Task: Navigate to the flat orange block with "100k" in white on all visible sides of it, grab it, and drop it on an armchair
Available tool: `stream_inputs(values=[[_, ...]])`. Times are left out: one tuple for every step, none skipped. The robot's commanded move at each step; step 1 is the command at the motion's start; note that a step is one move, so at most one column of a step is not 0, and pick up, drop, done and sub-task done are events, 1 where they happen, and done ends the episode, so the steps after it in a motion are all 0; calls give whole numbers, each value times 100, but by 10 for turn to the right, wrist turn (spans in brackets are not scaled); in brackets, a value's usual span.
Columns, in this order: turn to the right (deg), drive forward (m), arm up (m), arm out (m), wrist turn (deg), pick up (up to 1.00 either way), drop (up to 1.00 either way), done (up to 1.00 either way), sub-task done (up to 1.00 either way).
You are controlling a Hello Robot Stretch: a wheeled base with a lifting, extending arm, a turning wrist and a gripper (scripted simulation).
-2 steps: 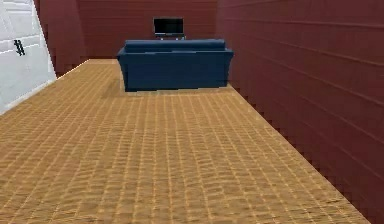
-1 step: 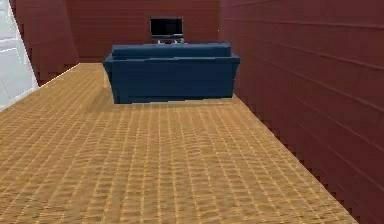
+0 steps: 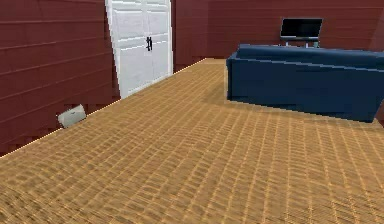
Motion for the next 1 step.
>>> stream_inputs(values=[[0, 100, 0, 0, 0, 0, 0, 0, 0]])
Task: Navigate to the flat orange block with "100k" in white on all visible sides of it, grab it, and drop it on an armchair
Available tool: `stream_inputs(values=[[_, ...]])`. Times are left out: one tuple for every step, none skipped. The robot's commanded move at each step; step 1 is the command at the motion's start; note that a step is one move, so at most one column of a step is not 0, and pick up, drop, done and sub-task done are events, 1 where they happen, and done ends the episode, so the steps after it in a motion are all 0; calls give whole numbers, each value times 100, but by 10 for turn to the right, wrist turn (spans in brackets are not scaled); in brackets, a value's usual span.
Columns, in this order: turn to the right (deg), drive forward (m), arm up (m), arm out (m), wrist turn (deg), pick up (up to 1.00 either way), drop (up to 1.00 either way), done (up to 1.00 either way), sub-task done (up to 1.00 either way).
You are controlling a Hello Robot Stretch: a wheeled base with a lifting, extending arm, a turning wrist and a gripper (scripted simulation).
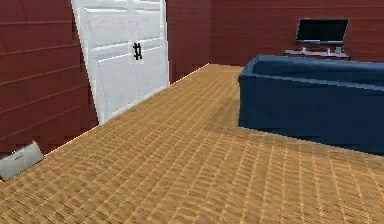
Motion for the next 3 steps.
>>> stream_inputs(values=[[-30, 0, 0, 0, 0, 0, 0, 0, 0], [0, 100, 0, 0, 0, 0, 0, 0, 0], [0, 100, 0, 0, 0, 0, 0, 0, 0]])
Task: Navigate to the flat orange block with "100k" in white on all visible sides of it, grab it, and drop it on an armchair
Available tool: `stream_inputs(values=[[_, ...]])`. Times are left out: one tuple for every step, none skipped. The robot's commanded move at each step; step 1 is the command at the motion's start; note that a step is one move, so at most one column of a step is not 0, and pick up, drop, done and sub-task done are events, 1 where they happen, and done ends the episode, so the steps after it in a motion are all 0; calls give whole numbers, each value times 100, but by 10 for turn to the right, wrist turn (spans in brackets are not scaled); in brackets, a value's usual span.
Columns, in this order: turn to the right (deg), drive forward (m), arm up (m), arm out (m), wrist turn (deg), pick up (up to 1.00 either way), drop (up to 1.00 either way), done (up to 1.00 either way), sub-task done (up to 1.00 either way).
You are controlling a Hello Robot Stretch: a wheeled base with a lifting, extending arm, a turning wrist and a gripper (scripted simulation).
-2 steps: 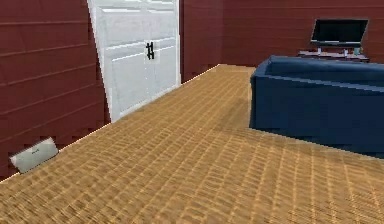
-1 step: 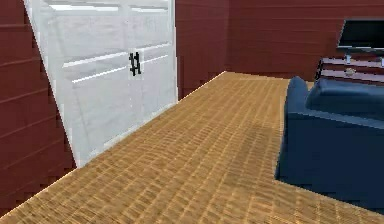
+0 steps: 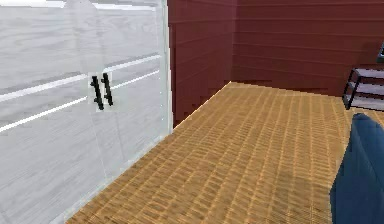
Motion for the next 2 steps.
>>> stream_inputs(values=[[0, 45, 0, 0, 0, 0, 0, 0, 0], [240, 0, 0, 0, 0, 0, 0, 0, 0]])
